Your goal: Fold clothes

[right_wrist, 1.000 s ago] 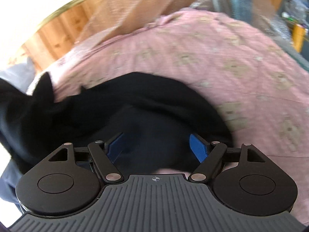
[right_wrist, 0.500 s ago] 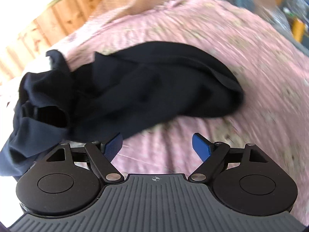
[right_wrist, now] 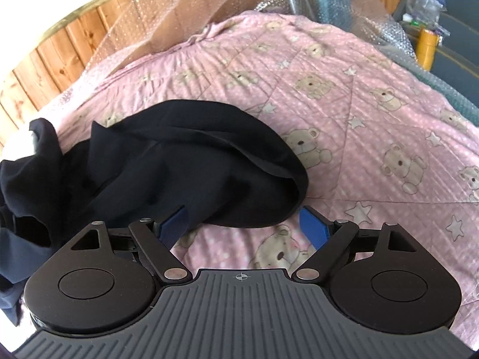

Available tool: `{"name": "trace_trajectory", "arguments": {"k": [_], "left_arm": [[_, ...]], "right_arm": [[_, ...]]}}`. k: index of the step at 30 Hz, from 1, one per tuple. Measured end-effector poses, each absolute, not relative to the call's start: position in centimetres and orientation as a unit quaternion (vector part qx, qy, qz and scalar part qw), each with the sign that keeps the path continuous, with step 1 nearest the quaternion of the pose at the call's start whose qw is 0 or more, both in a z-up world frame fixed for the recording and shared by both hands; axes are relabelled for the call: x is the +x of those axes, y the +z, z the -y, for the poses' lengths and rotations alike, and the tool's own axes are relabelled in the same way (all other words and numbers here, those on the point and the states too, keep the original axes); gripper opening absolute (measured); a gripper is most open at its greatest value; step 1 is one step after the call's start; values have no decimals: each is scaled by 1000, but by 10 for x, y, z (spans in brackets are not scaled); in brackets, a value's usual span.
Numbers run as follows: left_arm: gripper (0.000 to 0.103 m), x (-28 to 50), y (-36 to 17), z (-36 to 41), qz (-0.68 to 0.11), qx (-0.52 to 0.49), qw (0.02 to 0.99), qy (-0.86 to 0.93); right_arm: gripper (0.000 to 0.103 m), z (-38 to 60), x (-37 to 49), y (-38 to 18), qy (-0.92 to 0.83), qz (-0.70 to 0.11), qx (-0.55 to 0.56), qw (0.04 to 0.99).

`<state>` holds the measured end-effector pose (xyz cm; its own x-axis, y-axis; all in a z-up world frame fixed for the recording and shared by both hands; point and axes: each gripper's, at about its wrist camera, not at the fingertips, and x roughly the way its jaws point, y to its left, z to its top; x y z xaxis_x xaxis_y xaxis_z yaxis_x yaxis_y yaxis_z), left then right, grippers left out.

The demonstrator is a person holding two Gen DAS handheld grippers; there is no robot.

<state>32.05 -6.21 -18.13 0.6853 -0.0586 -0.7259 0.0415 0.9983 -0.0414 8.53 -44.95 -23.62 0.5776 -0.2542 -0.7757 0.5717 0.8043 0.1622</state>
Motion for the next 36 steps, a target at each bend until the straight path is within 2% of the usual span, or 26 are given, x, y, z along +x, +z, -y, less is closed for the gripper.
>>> {"name": "trace_trajectory", "arguments": {"k": [4, 6, 8, 10, 13, 17, 20, 21, 25, 27, 31, 34, 35, 36], "left_arm": [[103, 342, -213, 49, -454, -64, 885, -85], [87, 349, -224, 57, -466, -71, 873, -124], [17, 353, -220, 65, -473, -71, 863, -162], [12, 354, -203, 63, -466, -98, 860, -181], [9, 349, -122, 13, -400, -150, 886, -179], [8, 342, -9, -59, -302, -217, 912, -171], [8, 325, 67, -149, -237, -240, 935, -111], [8, 318, 76, -172, -232, -234, 940, -86], [8, 290, 98, -258, -226, -197, 954, 21], [8, 280, 81, -282, -251, -191, 948, 44], [8, 262, 31, -305, -301, -184, 934, 64], [8, 251, 5, -313, -317, -190, 927, 61], [8, 248, 1, -316, -318, -192, 927, 56], [8, 245, 1, -318, -314, -192, 928, 52]], "right_arm": [[85, 447, 88, -244, -229, -408, 200, 861], [85, 443, 91, -246, -220, -413, 197, 862], [85, 438, 94, -246, -209, -416, 192, 864], [84, 434, 97, -246, -195, -416, 188, 868], [80, 431, 101, -247, -181, -419, 185, 870], [80, 417, 105, -238, -174, -408, 188, 876], [81, 390, 110, -225, -156, -389, 202, 885], [83, 373, 114, -223, -139, -387, 209, 887], [85, 278, 136, -227, -43, -398, 225, 888], [89, 217, 154, -234, 22, -407, 215, 887], [89, 100, 190, -259, 119, -421, 121, 891], [89, 45, 204, -281, 123, -431, -1, 894], [87, 34, 205, -287, 117, -429, -42, 895], [75, 32, 204, -287, 117, -422, -61, 897]]}}
